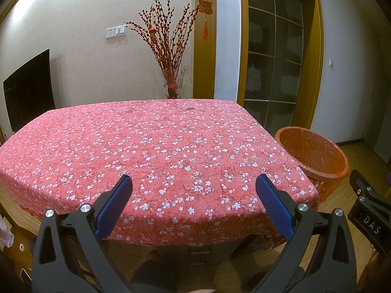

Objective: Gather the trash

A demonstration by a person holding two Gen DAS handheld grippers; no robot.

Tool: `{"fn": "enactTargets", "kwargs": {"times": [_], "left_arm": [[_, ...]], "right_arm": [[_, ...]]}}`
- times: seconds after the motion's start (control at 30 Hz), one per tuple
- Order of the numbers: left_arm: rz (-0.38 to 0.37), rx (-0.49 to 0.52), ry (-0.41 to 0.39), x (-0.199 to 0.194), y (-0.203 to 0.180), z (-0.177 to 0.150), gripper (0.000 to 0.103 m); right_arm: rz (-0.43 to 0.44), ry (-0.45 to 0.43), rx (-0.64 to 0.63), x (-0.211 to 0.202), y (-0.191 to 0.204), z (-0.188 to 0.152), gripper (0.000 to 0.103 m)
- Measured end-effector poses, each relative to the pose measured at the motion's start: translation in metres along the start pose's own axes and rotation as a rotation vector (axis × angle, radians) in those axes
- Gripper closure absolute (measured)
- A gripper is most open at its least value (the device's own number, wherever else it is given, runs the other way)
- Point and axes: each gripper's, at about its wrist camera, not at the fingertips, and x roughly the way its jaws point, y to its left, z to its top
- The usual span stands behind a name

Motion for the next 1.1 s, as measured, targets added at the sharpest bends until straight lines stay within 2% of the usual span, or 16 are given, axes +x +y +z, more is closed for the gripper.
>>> {"fn": "enactTargets", "kwargs": {"times": [1.1], "left_arm": [[0.001, 0.003, 0.018, 0.0031, 0.0030, 0.0018, 0.004]], "right_arm": [[0.000, 0.001, 0.000, -0.0001, 0.0014, -0.0001, 0.003]]}}
